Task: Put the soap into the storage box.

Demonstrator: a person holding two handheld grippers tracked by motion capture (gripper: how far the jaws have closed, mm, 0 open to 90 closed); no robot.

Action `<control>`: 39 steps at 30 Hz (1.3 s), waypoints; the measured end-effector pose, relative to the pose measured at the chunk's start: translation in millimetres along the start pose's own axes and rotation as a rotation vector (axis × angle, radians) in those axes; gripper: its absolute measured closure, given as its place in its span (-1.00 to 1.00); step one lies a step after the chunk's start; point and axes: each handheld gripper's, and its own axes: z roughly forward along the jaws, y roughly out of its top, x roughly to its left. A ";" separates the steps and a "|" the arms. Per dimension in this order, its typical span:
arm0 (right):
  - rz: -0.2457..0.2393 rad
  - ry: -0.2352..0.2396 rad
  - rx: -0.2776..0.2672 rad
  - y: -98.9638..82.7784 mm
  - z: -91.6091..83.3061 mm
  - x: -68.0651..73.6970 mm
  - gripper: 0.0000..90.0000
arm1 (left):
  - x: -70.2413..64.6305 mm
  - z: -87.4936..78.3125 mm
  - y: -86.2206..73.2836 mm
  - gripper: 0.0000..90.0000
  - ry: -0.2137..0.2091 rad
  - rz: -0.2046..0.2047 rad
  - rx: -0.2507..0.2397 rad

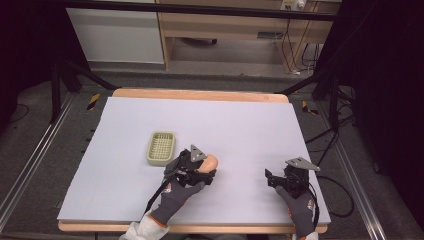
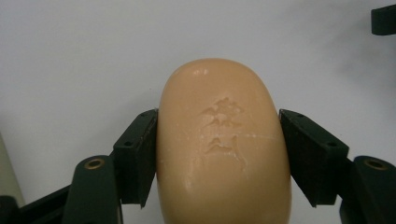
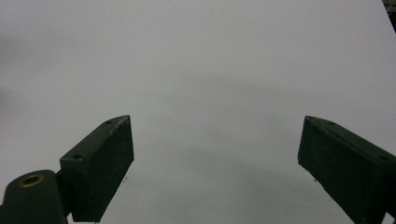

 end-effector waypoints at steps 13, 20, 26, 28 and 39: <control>-0.001 0.000 0.000 -0.1 -0.2 0.1 -0.76 | 16.6 -19.2 -7.6 -0.30 0.004 -0.019 -0.016; -0.002 0.002 0.000 -0.2 -0.5 0.6 -0.76 | 24.5 -23.8 -12.3 -0.30 0.009 -0.040 -0.021; -0.005 0.002 0.001 -0.4 -0.2 1.8 -0.76 | 32.1 -29.4 -12.2 -0.30 0.017 -0.054 -0.033; -0.010 0.004 0.000 -0.4 -0.4 2.6 -0.76 | 34.8 -30.3 -12.6 -0.30 0.020 -0.060 -0.032; -0.018 0.000 0.003 -0.9 0.2 3.4 -0.76 | 48.5 -37.7 -12.1 -0.29 0.036 -0.088 -0.047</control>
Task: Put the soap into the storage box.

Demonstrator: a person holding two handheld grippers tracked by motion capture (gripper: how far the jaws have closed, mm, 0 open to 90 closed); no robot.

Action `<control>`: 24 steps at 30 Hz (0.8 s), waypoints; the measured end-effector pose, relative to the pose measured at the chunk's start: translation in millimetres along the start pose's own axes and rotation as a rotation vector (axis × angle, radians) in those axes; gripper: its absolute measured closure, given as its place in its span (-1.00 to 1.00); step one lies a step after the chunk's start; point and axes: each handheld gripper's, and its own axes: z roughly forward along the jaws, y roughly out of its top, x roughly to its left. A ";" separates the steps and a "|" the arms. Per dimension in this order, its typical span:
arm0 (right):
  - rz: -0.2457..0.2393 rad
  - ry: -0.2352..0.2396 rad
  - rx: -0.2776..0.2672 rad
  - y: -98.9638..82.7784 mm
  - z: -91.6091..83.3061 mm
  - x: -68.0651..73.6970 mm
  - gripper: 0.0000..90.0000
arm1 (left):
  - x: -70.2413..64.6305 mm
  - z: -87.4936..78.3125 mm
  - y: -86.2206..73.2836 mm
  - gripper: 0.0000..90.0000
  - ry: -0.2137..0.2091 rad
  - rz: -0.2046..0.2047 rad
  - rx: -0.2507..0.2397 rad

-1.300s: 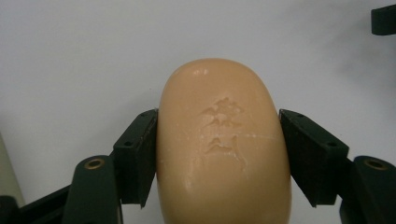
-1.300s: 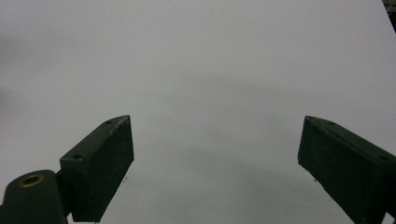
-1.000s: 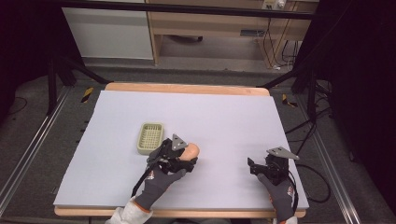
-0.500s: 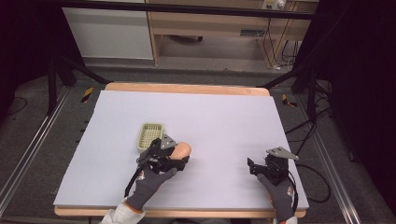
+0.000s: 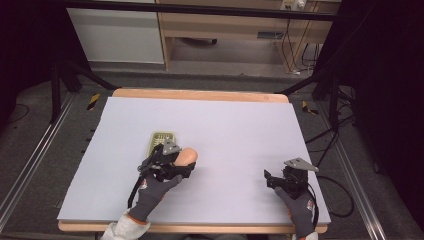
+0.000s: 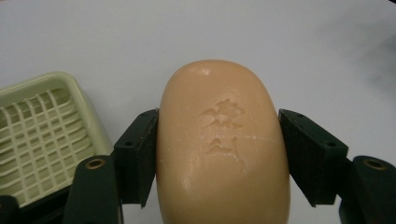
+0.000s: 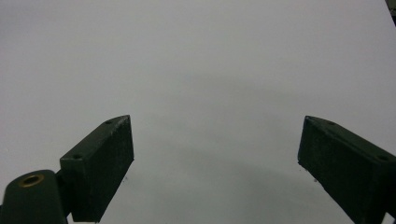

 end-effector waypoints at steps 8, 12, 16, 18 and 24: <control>-0.004 -0.002 0.001 0.2 0.4 0.2 -0.76 | 15.1 -7.1 3.7 -0.29 0.023 -0.025 -0.020; -0.006 -0.003 0.001 0.3 0.6 0.1 -0.76 | 22.8 -8.9 5.0 -0.29 0.046 -0.031 -0.024; -0.005 -0.001 0.003 0.5 0.7 0.1 -0.76 | 29.6 -8.9 6.1 -0.29 0.059 -0.040 -0.026; -0.006 -0.001 0.002 0.5 0.9 0.3 -0.76 | 33.3 -9.2 7.0 -0.29 0.068 -0.040 -0.024; -0.006 0.000 0.005 0.6 1.3 0.4 -0.76 | 43.2 -8.3 8.8 -0.29 0.089 -0.053 -0.025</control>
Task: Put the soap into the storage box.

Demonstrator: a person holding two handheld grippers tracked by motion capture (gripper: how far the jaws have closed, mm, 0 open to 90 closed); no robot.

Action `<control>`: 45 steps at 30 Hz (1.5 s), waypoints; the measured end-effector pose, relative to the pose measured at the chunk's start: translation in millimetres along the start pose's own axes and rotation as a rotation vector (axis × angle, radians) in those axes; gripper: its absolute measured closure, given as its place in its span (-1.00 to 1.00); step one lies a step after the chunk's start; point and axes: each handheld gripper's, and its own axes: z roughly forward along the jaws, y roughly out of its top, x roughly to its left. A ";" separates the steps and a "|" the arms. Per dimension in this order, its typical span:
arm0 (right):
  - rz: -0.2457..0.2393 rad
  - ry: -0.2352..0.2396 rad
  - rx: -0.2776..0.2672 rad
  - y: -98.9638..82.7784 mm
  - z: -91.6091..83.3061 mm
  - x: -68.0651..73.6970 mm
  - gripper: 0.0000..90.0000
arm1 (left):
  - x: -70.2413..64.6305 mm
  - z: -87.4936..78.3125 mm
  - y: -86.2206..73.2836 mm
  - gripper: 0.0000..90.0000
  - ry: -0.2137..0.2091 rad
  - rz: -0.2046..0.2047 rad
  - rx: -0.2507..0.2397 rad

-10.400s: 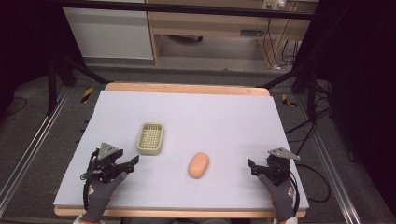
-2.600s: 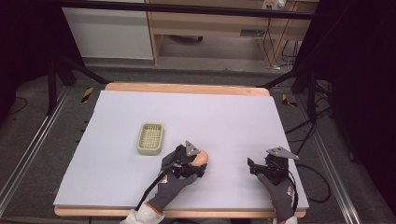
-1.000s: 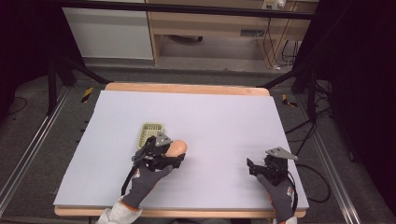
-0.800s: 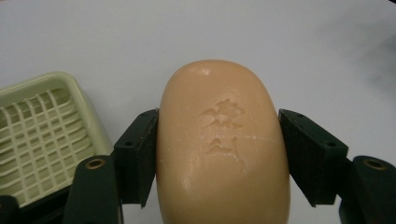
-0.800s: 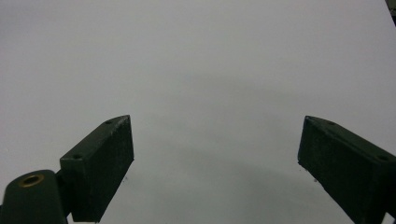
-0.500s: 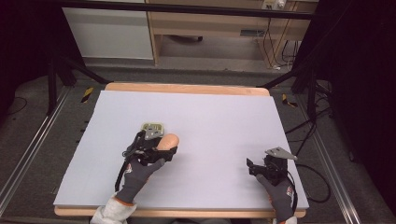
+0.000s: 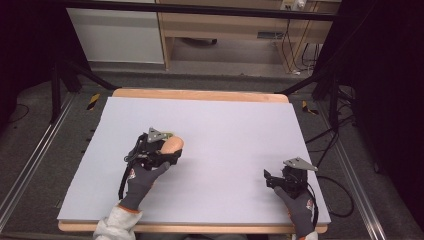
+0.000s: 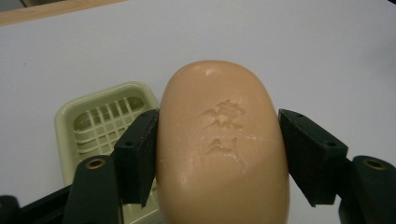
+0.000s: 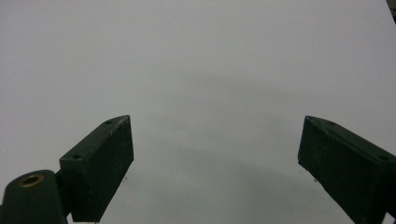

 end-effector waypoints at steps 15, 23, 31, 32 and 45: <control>0.005 -0.005 0.001 -0.3 0.4 -0.4 -0.77 | 19.1 9.4 6.3 -0.29 0.042 -0.013 0.005; 0.004 -0.005 -0.002 -0.4 0.3 -0.6 -0.77 | 29.5 15.2 7.3 -0.29 0.062 -0.027 0.003; 0.005 -0.002 -0.002 -0.3 0.7 -0.4 -0.77 | 38.1 19.5 7.2 -0.29 0.072 -0.039 0.003; 0.007 0.000 0.000 -0.3 0.8 -0.4 -0.77 | 38.8 20.2 6.7 -0.29 0.073 -0.042 0.004; 0.005 -0.001 -0.001 -0.1 1.4 0.1 -0.77 | 45.9 33.8 -1.3 -0.29 0.101 -0.038 0.043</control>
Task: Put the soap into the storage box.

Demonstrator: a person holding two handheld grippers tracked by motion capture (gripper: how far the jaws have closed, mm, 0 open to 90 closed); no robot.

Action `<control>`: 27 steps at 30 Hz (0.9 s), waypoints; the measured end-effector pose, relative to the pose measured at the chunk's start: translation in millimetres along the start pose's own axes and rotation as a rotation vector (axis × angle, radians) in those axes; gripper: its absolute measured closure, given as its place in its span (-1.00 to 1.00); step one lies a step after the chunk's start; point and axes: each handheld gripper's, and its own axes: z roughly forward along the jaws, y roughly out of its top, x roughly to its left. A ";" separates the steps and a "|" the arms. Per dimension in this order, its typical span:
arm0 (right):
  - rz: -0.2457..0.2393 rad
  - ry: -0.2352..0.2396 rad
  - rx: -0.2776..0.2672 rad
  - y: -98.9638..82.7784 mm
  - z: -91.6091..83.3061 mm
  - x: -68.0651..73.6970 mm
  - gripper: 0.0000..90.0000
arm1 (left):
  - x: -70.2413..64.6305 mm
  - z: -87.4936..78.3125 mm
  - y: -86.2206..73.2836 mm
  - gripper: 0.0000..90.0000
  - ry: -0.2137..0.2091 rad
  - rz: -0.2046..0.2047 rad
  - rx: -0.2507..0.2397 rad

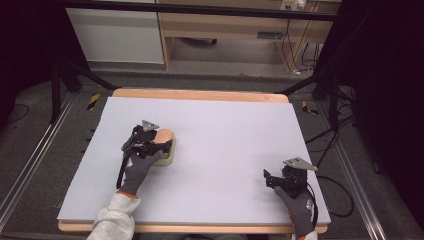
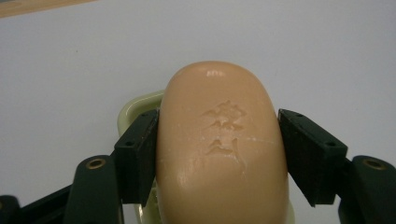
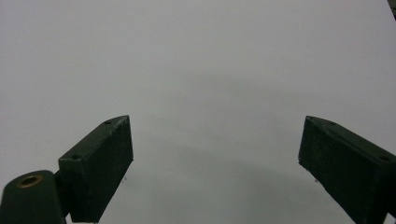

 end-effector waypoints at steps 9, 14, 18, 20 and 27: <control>-0.007 -0.002 0.002 -0.2 0.6 0.4 -0.77 | 3.6 7.9 -5.2 -0.29 0.010 -0.005 0.024; -0.004 -0.002 -0.001 -0.1 -0.2 0.3 -0.77 | 3.5 11.5 -7.4 -0.29 0.013 0.003 0.041; -0.004 -0.002 0.001 -0.1 -0.1 0.3 -0.77 | 4.1 14.6 -9.4 -0.29 0.019 0.001 0.052; -0.008 -0.003 0.000 -0.1 0.2 0.0 -0.77 | 4.5 15.3 -9.8 -0.29 0.021 0.001 0.053; -0.009 -0.005 0.003 -0.1 0.5 0.3 -0.78 | 3.8 18.2 -11.7 -0.29 0.017 0.000 0.063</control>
